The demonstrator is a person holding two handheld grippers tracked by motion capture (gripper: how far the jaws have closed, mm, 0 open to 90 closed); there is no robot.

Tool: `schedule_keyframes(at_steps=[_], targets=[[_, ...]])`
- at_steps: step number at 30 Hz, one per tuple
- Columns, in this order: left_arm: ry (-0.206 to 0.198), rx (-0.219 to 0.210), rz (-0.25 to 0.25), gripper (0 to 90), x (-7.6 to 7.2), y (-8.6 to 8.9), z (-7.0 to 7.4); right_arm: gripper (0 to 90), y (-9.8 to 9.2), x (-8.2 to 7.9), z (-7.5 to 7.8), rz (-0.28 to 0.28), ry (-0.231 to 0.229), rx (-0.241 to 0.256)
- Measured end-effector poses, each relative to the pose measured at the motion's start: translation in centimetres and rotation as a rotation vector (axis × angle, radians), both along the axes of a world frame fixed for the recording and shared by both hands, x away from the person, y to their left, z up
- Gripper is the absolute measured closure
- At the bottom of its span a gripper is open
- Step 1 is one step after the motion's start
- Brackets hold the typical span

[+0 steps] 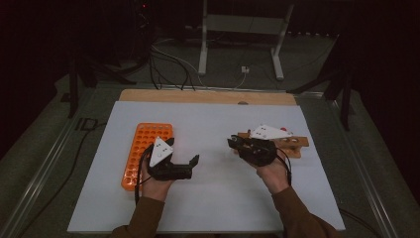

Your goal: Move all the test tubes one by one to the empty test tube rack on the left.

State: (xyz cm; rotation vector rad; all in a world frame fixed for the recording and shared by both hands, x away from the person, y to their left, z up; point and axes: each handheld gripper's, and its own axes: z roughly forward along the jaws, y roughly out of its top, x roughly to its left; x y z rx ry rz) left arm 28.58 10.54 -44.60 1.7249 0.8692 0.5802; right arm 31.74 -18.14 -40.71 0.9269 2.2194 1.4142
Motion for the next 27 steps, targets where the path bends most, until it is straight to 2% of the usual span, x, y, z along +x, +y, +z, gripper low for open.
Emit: schedule_keyframes(at_steps=[1,6,14,19,22,23,24,27], targets=[[-0.001,0.013,-0.002,0.9,0.1,-0.2,0.0,76.3,0.2,0.0,0.0,0.003,0.002,0.0],[0.018,0.017,-0.02,0.9,0.5,-1.4,-0.1,76.3,1.1,0.0,-0.1,0.022,0.009,-0.005],[0.047,0.01,-0.059,1.7,0.9,-2.8,-0.3,76.3,2.4,-0.1,-0.3,0.051,0.018,-0.014],[0.063,0.014,-0.089,6.0,0.9,-3.5,-0.6,76.2,3.2,-0.3,-0.4,0.072,0.02,-0.014],[0.079,0.04,-0.117,7.5,0.9,-4.4,-0.7,76.1,3.7,-0.4,-0.4,0.087,0.022,-0.015],[0.079,0.04,-0.117,8.6,0.9,-4.4,-0.7,76.1,3.8,-0.5,-0.5,0.093,0.022,-0.016],[0.078,0.053,-0.115,12.8,0.8,-4.7,-0.7,76.2,4.0,-0.5,-0.5,0.096,0.023,-0.015],[0.073,0.056,-0.115,25.0,0.8,-4.9,-0.7,76.2,4.2,-0.6,-0.6,0.105,0.028,-0.016]])
